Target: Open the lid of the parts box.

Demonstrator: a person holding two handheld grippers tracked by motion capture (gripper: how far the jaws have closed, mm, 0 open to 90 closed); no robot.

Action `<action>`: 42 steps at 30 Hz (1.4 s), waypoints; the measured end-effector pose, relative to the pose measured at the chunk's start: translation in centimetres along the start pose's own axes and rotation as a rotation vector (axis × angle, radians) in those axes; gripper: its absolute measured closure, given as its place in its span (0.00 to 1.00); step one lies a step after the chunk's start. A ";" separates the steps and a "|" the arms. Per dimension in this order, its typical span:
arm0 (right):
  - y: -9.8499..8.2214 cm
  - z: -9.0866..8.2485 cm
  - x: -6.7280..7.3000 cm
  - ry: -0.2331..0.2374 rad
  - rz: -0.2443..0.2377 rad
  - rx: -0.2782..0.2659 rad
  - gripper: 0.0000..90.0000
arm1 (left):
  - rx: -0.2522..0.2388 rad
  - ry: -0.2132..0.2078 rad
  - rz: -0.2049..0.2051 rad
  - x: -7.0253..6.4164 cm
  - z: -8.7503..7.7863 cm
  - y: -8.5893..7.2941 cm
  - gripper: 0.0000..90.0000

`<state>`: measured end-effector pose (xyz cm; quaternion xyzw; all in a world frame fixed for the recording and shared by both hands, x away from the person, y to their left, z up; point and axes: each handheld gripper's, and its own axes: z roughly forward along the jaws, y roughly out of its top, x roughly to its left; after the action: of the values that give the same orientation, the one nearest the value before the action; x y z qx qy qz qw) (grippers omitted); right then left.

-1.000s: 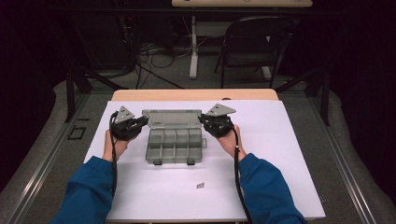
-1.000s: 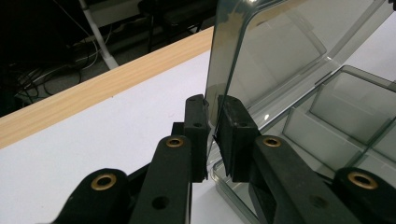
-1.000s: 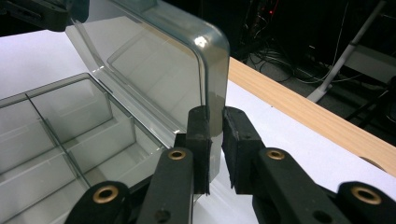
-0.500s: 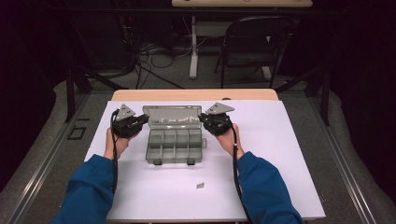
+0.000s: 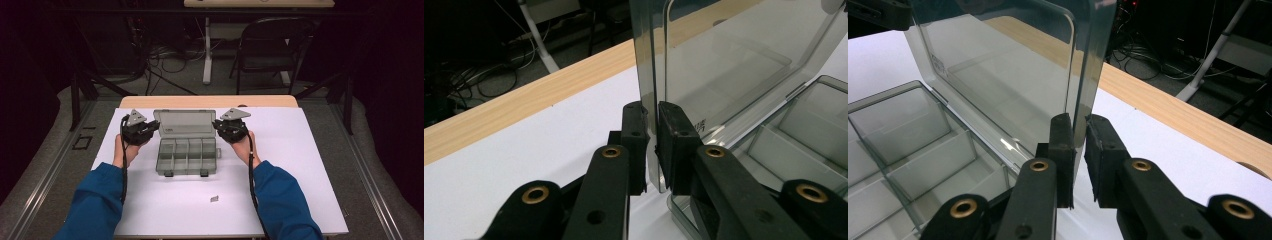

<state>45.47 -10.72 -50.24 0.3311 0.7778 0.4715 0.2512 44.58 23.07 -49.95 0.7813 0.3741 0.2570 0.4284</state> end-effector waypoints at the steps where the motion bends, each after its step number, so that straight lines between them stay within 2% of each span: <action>1: 0.0 0.0 0.0 0.000 0.005 0.002 0.91 | -0.002 0.003 -0.005 0.0 0.1 0.0 0.91; 8: 0.2 0.4 -0.3 -0.003 0.014 0.009 0.90 | -0.008 0.014 -0.018 0.2 0.7 0.0 0.91; 14: 0.3 1.1 -0.8 -0.002 0.041 0.018 0.90 | -0.001 0.031 -0.020 0.2 1.3 0.0 0.90; 24: 0.2 1.5 -0.9 -0.018 0.042 0.026 0.88 | 0.009 0.054 -0.019 0.2 2.0 0.1 0.89; 42: -0.6 2.4 -1.1 -0.028 0.061 0.056 0.86 | 0.046 0.063 -0.017 0.3 3.0 -0.1 0.88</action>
<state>47.74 -10.35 -51.71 0.3683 0.7765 0.4523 0.2383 46.85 21.98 -51.53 0.7792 0.3999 0.2692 0.4006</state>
